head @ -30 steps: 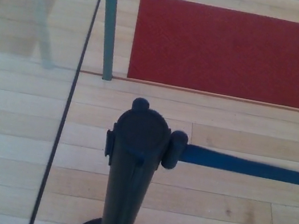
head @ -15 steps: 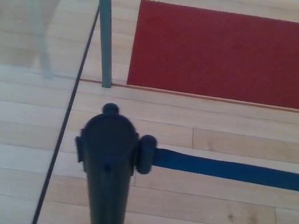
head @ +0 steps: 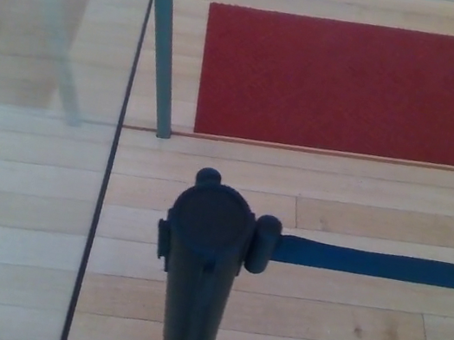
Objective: The robot walks towards a pair of stanchion kept in front of it and uses the right hand to grab on the strap of the right stanchion that is being connected to the left stanchion. After removing it from the stanchion on the left, it releases the strap and lets it retract back to the stanchion on the right.
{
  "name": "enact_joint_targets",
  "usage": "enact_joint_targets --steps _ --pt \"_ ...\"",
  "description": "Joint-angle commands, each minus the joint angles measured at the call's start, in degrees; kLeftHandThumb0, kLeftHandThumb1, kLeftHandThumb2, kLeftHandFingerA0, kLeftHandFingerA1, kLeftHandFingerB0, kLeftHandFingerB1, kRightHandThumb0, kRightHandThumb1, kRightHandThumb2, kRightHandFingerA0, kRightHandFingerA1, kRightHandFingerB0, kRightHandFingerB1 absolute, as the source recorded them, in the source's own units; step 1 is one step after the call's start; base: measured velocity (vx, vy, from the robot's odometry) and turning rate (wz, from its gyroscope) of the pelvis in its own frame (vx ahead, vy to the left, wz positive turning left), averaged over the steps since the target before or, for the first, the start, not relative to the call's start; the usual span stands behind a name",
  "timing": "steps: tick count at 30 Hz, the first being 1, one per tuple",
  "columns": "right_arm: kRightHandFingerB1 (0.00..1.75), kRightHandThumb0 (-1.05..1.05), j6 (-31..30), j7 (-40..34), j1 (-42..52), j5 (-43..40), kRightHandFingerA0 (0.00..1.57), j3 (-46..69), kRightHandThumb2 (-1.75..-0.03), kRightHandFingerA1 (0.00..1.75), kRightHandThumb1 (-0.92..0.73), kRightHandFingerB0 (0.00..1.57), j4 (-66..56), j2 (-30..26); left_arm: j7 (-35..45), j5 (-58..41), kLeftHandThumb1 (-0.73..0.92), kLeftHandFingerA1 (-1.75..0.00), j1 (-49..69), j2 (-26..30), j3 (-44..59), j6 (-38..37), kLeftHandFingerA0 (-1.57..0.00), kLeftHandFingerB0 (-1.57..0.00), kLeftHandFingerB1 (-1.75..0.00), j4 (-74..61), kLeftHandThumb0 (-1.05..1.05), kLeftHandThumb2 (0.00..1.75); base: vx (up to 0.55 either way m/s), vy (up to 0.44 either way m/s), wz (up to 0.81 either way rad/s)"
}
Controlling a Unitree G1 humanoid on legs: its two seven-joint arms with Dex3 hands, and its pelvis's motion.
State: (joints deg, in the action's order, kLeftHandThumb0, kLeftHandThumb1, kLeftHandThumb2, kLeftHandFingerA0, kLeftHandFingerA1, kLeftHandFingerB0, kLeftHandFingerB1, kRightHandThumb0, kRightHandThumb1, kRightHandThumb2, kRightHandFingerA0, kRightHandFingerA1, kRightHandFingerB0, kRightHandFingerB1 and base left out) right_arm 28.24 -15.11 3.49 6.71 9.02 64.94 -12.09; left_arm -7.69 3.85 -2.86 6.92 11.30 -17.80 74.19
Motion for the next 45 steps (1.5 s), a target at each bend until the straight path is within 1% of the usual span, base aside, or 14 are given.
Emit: enact_joint_targets --steps 1,15,20,21,22,23,26,27,29,30,31,32,36,45 --pt "0.5 0.07 1.6 -0.1 1.0 -0.9 0.99 0.4 -0.89 0.66 -0.55 0.64 -1.0 -0.9 -1.2 -0.5 -0.19 -1.14 0.5 1.3 0.2 -0.2 -1.57 -1.56 -0.95 0.1 -0.39 1.75 0.0 0.0 0.0" --pt "0.49 0.05 3.3 -0.3 1.7 -0.1 0.97 -0.3 -0.8 0.63 -0.57 0.63 -0.7 -1.7 -1.6 -0.9 -0.2 -1.13 1.1 1.4 0.6 0.2 -1.57 -1.51 -0.98 0.1 -0.33 1.75 0.0 0.0 0.0" --pt "0.49 0.06 4.0 -1.4 4.8 -1.1 0.96 1.0 -0.88 0.63 -0.58 0.59 -5.6 -1.4 -1.8 -0.9 -0.17 -1.15 1.4 1.3 0.6 0.6 -1.57 -1.5 -0.98 0.0 -0.27 1.75 0.0 0.0 0.0" --pt "0.68 -0.18 4.6 -2.1 5.7 -1.0 0.78 1.2 -1.1 0.82 -0.53 0.41 -6.8 -1.2 -1.8 -0.9 -0.16 -1.13 1.6 1.3 0.6 0.4 -1.57 -1.53 -0.96 0.0 -0.28 1.75 0.0 0.0 0.0" --pt "0.68 -0.18 4.7 -2.3 6.0 -1.0 0.78 1.3 -1.1 0.82 -0.53 0.41 -7.2 -1.1 -1.7 -0.9 -0.16 -1.13 1.6 1.3 0.6 0.3 -1.57 -1.53 -0.96 -0.1 -0.28 1.75 0.0 0.0 0.0" --pt "0.45 -0.1 6.2 -6.0 9.5 0.8 0.8 1.3 -0.68 0.56 -0.69 0.45 -11.9 -0.1 -2.0 -0.5 -0.15 -1.1 2.1 1.5 0.3 0.0 -1.57 -1.5 -0.97 -0.1 -0.32 1.75 0.0 0.0 0.0" --pt "0.45 -0.1 6.1 -7.6 11.6 1.6 0.8 1.2 -0.68 0.56 -0.69 0.45 -15.3 0.5 -2.1 -0.4 -0.15 -1.1 2.4 1.5 0.1 -0.1 -1.57 -1.5 -0.97 -0.1 -0.32 1.75 0.0 0.0 0.0" --pt "0.46 -0.33 5.8 -8.0 16.9 3.2 0.27 0.8 -0.94 0.6 -0.45 0.0 -25.0 2.0 -2.1 -0.6 -0.1 -1.12 2.5 1.8 0.4 0.0 -1.57 -1.43 -1.01 -0.2 -0.36 1.75 0.0 0.0 0.0" --pt "0.46 -0.33 5.3 -8.5 23.6 5.3 0.27 0.3 -0.94 0.6 -0.45 0.0 -37.5 4.0 -2.1 -1.0 -0.1 -1.12 2.6 2.1 0.8 0.1 -1.57 -1.43 -1.01 -0.2 -0.36 1.75 0.0 0.0 0.0" --pt "0.24 -0.51 4.0 -7.2 29.6 7.0 0.17 -0.3 -0.59 0.38 -0.63 0.03 -47.6 4.8 -1.8 -1.2 -0.14 -1.11 2.7 2.2 0.9 -0.2 -1.57 -1.47 -0.99 -0.2 -0.35 1.75 0.0 0.0 0.0" --pt "0.24 -0.51 3.5 -6.8 31.1 7.4 0.17 -0.4 -0.59 0.38 -0.63 0.03 -50.0 5.0 -1.7 -1.2 -0.14 -1.11 2.7 2.2 0.9 -0.3 -1.57 -1.47 -0.99 -0.2 -0.35 1.75 0.0 0.0 0.0" --pt "0.09 -0.73 3.2 -6.5 34.7 10.1 0.0 -0.4 -0.85 0.19 -0.49 0.0 -55.7 5.4 -1.7 -1.1 -0.19 -1.11 2.8 2.2 0.8 -0.3 -1.57 -1.49 -0.96 -0.3 -0.34 1.75 0.0 0.0 0.0" --pt "0.0 -0.84 5.6 -7.8 44.0 18.7 0.0 0.3 -0.83 0.02 -0.53 0.0 -68.9 7.7 -1.5 -1.1 -0.23 -1.09 2.8 2.1 0.8 -0.2 -1.57 -1.48 -0.93 -0.2 -0.34 1.75 0.0 0.0 0.0" --pt "0.0 -0.8 9.1 -13.9 51.7 33.8 0.0 4.9 -0.79 0.0 -0.52 0.0 -84.5 12.0 -1.3 -1.8 -0.19 -1.09 2.8 2.1 1.6 0.2 -1.57 -1.53 -0.93 0.0 -0.45 1.75 0.0 0.0 0.0"
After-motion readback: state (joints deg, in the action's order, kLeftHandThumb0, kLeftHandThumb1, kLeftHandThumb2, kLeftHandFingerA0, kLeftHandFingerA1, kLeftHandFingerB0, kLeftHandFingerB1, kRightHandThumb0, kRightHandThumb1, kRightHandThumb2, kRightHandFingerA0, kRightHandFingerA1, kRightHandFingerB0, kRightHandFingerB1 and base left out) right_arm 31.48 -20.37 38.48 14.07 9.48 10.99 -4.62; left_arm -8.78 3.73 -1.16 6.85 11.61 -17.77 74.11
